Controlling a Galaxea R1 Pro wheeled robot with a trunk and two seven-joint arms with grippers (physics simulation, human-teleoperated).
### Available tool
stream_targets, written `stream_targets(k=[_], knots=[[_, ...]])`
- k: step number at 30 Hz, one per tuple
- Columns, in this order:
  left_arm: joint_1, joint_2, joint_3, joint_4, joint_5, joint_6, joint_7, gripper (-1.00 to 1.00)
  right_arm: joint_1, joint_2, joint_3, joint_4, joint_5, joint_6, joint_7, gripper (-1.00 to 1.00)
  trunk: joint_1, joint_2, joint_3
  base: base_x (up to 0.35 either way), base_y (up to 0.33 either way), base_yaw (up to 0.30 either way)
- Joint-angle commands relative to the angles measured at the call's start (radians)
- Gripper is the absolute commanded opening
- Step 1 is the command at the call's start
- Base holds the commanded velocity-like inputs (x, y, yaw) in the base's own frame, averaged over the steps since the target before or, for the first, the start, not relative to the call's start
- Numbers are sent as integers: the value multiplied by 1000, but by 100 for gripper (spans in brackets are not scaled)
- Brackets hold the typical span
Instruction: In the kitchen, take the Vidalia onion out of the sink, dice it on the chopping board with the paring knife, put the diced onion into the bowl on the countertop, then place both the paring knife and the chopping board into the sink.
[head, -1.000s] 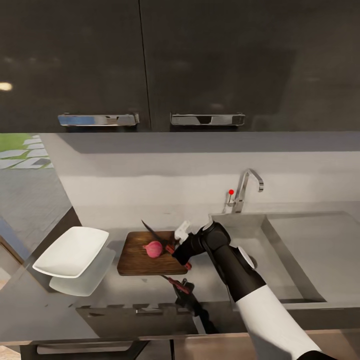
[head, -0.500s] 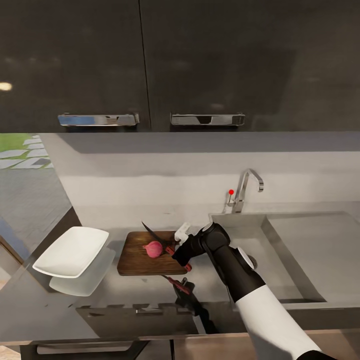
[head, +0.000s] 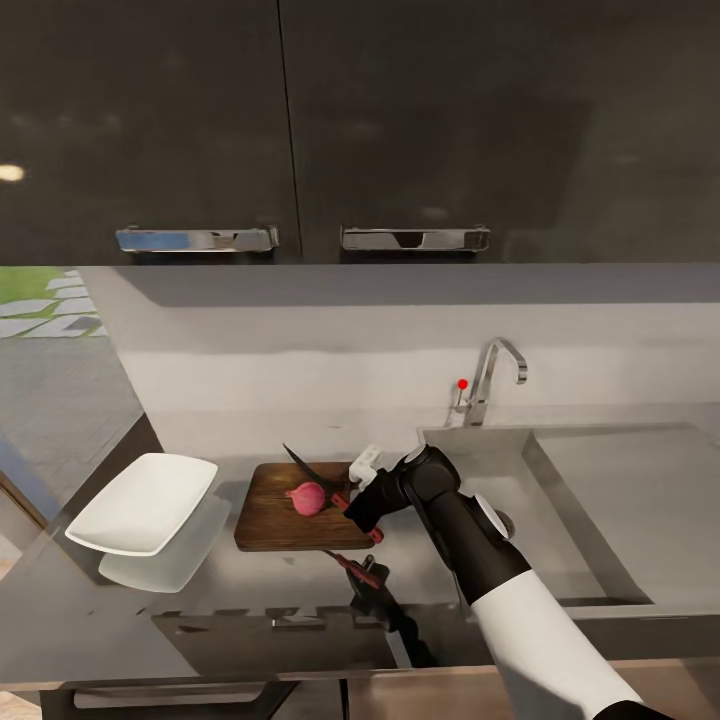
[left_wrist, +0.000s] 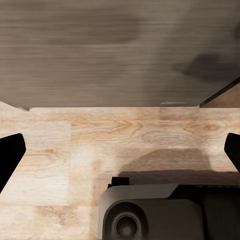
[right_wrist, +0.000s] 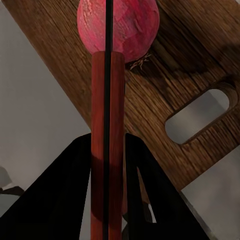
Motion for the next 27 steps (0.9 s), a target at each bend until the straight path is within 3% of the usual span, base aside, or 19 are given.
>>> stream_targets(k=[1,27], knots=[[-1,1,-8,0,7,-3,4,100,-1,0,0,-1,9,4,10,-100,1,-2,-2,0,0,0],[-1,1,-8,0,7,-3,4,100,-1,0,2,12,2,4,9,-100,1,-2,-2,0,0,0]])
